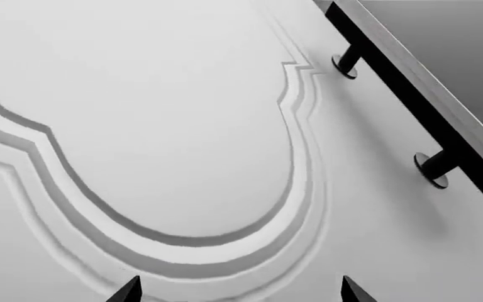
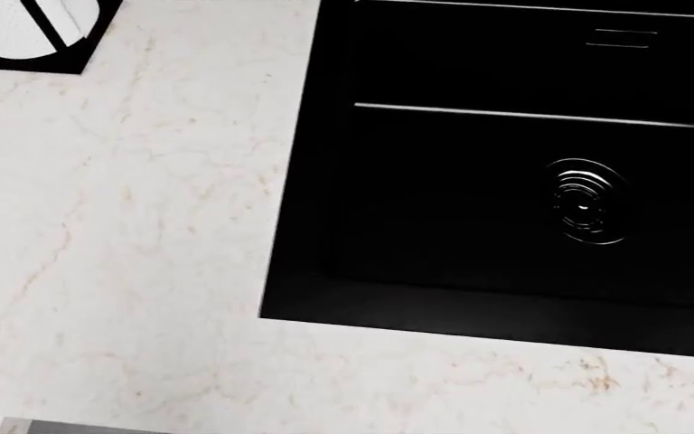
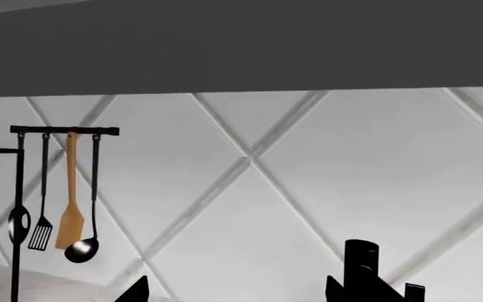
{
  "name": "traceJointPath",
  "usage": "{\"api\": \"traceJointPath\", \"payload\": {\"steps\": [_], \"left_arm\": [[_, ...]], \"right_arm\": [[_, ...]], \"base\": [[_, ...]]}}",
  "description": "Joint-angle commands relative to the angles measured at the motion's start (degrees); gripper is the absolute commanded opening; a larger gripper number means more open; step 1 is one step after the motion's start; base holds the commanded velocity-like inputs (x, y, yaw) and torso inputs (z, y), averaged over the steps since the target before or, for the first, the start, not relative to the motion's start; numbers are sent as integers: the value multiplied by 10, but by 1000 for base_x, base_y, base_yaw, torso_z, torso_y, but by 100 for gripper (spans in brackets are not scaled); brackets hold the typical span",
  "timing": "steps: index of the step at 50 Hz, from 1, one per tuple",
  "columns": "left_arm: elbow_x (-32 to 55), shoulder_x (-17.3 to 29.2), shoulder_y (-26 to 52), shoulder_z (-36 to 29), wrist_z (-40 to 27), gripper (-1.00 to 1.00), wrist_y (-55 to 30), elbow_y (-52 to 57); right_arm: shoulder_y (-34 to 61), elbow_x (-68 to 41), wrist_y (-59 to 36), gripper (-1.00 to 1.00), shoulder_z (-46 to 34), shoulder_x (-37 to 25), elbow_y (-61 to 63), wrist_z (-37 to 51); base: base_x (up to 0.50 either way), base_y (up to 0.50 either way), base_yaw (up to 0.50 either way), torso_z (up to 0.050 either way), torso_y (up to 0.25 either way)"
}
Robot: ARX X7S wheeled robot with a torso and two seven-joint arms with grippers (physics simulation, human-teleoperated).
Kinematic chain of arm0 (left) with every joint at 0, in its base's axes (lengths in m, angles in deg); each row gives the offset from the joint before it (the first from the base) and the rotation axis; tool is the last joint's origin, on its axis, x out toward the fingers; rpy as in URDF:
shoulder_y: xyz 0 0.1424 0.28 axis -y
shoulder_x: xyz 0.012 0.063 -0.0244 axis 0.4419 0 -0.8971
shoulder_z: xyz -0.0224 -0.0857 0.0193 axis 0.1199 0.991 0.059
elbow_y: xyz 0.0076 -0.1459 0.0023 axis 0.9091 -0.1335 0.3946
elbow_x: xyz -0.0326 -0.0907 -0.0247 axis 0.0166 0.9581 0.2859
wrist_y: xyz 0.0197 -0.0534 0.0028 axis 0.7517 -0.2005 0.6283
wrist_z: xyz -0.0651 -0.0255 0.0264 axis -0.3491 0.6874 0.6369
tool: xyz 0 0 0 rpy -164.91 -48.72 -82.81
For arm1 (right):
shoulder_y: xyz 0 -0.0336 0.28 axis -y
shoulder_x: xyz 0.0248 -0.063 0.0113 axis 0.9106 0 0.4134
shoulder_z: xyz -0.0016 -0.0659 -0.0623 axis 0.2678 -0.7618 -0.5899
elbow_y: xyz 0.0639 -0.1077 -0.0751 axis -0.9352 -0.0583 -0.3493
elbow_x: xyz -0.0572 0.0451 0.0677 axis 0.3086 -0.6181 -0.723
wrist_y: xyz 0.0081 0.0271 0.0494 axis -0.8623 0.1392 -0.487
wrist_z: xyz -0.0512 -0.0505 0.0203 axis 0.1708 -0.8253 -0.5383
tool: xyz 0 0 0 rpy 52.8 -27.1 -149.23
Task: Pick the lemon, brussel sprout from the counter and place them in the cabinet. Then close the cabinet.
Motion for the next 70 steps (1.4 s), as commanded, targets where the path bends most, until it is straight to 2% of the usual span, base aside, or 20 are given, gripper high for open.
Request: {"api": "traceJointPath", "payload": {"steps": [1,25,34,40,62,70], "left_arm": [[11,-14,0,-53,-16,100,-306,-283],[12,-14,0,-59,-108,100,-317,-334],[-23,-14,0,-2,-105,100,-194,-344],[-56,-14,0,43,-111,100,-156,-349],[-44,-14,0,27,-103,100,-117,-354],[-41,-14,0,2,-95,100,-109,-357]], "right_arm": [[-5,0,0,100,8,4,3,-1],[-12,-1,-5,100,19,9,4,-4],[-13,0,-6,100,18,10,4,-5],[-16,3,-7,100,20,14,6,-7],[-26,6,-13,100,32,22,7,-12],[-29,4,-14,100,36,23,9,-11]], "base": [[12,1,0,0,-10],[3,-1,-1,0,-8],[3,0,0,0,-6],[4,0,1,0,-2],[6,0,0,1,-1],[10,-4,-7,3,-56]]}}
